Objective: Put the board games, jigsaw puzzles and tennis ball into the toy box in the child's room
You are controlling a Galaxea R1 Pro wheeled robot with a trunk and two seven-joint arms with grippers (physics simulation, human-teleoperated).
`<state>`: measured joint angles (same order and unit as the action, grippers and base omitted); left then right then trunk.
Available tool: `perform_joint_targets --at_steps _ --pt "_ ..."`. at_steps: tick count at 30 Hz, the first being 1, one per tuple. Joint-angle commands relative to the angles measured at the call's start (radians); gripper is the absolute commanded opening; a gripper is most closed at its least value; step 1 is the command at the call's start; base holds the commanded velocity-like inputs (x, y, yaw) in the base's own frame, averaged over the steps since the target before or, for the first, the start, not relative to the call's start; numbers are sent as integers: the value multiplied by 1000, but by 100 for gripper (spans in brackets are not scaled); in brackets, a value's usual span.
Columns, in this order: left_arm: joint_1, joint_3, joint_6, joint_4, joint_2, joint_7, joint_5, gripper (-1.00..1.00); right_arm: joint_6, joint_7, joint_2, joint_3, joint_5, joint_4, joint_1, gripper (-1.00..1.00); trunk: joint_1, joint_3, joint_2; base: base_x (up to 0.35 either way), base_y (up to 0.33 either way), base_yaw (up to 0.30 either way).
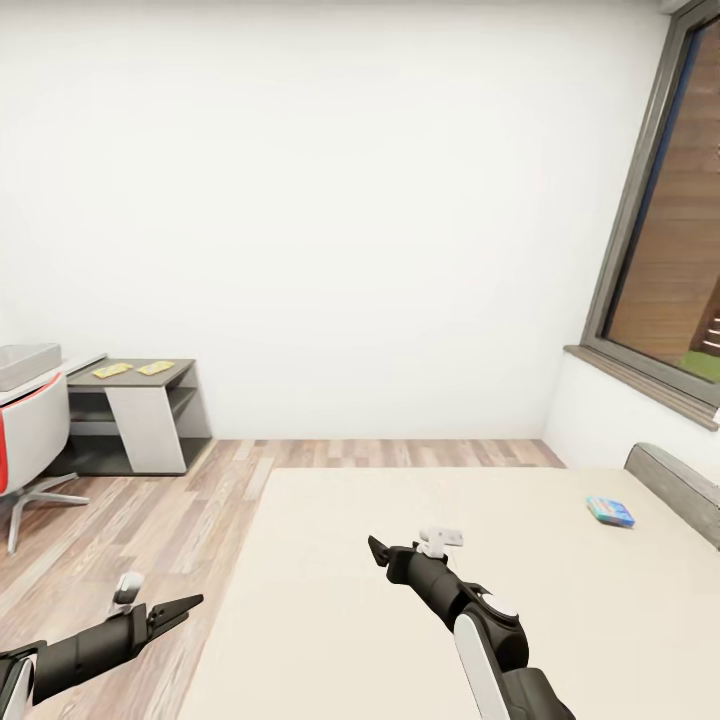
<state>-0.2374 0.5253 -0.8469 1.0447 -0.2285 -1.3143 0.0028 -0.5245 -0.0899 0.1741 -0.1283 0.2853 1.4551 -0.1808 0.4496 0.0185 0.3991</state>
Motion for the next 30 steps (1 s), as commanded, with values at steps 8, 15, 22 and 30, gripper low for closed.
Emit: perform_joint_targets --at_steps 8,15,22,30 --pt "0 1 -11 0 0 -3 0 100 -5 -2 0 1 2 1 0 100 0 -1 1 0 -152 0" --pt "0 1 -10 0 0 -3 0 100 -5 -2 0 1 2 1 0 100 0 -1 1 0 -152 0" --pt "0 1 -11 0 0 -3 0 100 -5 -2 0 1 2 1 0 100 0 -1 1 0 -146 0" --pt "0 1 -10 0 0 -3 0 100 -5 -2 0 1 2 1 0 100 0 -1 1 0 -59 0"
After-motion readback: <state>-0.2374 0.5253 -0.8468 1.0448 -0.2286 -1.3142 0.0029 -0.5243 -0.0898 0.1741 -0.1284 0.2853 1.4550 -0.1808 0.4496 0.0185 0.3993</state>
